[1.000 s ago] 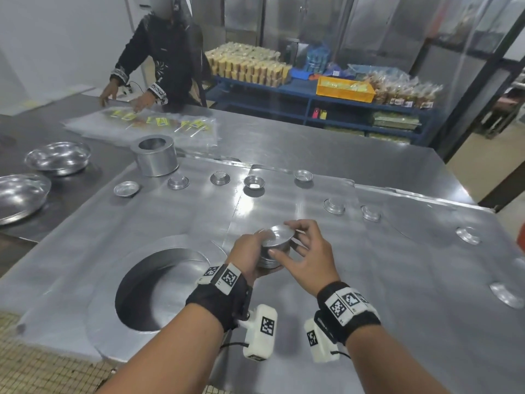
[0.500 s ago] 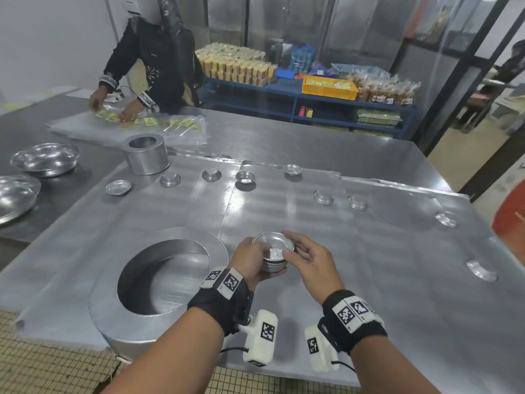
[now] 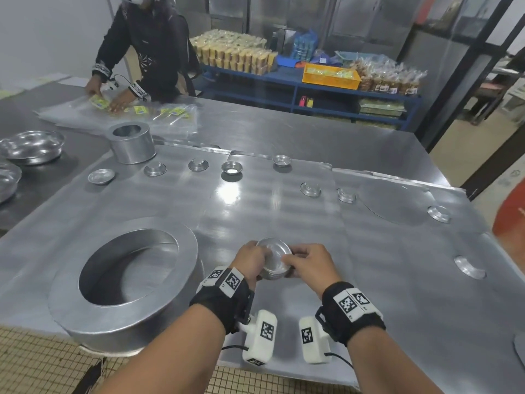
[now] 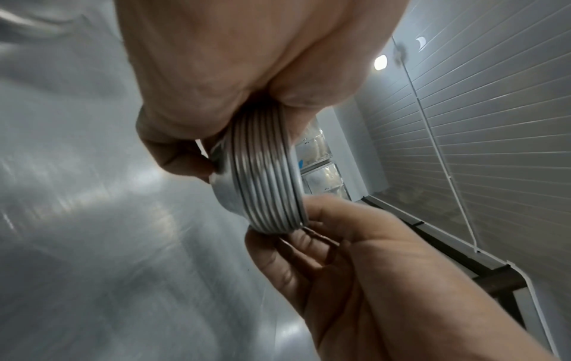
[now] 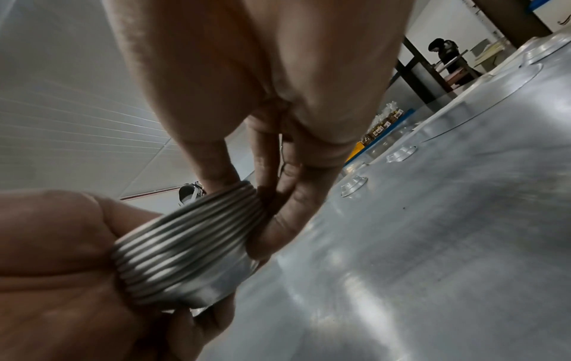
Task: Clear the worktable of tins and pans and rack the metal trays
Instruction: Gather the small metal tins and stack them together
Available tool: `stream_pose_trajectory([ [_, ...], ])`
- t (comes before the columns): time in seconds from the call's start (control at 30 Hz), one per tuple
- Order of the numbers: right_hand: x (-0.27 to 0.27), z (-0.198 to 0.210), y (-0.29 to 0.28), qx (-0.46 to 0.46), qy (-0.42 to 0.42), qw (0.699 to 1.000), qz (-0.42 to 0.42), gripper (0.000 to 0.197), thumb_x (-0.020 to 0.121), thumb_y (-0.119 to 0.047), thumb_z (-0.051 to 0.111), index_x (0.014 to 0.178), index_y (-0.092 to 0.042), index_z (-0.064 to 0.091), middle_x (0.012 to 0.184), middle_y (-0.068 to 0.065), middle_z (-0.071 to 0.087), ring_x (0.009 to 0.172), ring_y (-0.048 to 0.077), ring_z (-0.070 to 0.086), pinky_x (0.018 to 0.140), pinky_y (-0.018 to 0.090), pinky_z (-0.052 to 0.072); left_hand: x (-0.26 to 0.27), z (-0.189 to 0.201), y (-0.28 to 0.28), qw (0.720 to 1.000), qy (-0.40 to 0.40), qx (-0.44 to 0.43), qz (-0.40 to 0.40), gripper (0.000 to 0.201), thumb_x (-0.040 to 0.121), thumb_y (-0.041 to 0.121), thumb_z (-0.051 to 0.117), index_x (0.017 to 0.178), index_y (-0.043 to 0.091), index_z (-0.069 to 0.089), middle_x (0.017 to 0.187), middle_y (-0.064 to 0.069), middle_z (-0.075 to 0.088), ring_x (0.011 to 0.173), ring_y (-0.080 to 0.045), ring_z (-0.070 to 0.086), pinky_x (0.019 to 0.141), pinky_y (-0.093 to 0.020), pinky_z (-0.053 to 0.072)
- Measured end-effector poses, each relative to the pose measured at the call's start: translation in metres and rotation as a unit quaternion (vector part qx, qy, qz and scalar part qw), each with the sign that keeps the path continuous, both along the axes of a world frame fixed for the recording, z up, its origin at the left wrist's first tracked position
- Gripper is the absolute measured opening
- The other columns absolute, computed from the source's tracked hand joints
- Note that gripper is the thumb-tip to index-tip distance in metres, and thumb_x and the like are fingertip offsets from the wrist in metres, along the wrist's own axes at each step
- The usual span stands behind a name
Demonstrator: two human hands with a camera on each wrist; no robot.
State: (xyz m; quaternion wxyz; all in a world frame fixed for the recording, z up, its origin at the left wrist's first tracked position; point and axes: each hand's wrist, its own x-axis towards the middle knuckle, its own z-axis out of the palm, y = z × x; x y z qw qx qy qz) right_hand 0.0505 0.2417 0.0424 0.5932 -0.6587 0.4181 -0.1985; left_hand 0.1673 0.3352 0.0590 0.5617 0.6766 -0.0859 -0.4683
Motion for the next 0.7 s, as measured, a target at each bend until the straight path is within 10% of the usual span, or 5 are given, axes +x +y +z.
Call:
stream_pose_trajectory([
  [0.23, -0.029, -0.015, -0.026, 0.008, 0.05, 0.999, 0.0, 0.021, 0.076, 0.005, 0.072, 0.096, -0.002, 0.075, 0.086, 0.013, 0.075, 0.073, 0.026, 0.075, 0.062, 0.04, 0.063, -0.022, -0.019, -0.027, 0.997, -0.044, 0.054, -0.037, 0.032, 0.094, 0.001, 0.054, 0.125, -0.001, 0.062, 0.124, -0.026, 0.063, 0.092, -0.03, 0.061, 0.09, -0.046, 0.057],
  [0.43, -0.039, -0.031, -0.042, -0.002, 0.083, 0.997, 0.004, 0.021, 0.074, 0.004, 0.073, 0.082, -0.015, 0.076, 0.08, 0.008, 0.076, 0.069, 0.022, 0.075, 0.062, 0.042, 0.063, -0.032, -0.022, -0.038, 0.985, -0.101, 0.12, -0.065, 0.017, 0.074, 0.004, 0.066, 0.083, 0.013, 0.076, 0.091, -0.02, 0.074, 0.085, -0.039, 0.071, 0.074, -0.06, 0.059],
  [0.7, -0.041, -0.041, -0.047, 0.034, 0.104, 0.994, 0.025, 0.018, 0.075, 0.008, 0.073, 0.08, -0.01, 0.073, 0.085, 0.014, 0.075, 0.068, 0.026, 0.075, 0.059, 0.043, 0.062, -0.033, -0.034, -0.042, 0.947, -0.234, 0.185, -0.117, 0.018, 0.079, 0.021, 0.071, 0.095, 0.02, 0.08, 0.085, -0.01, 0.077, 0.076, -0.025, 0.073, 0.06, -0.025, 0.056],
])
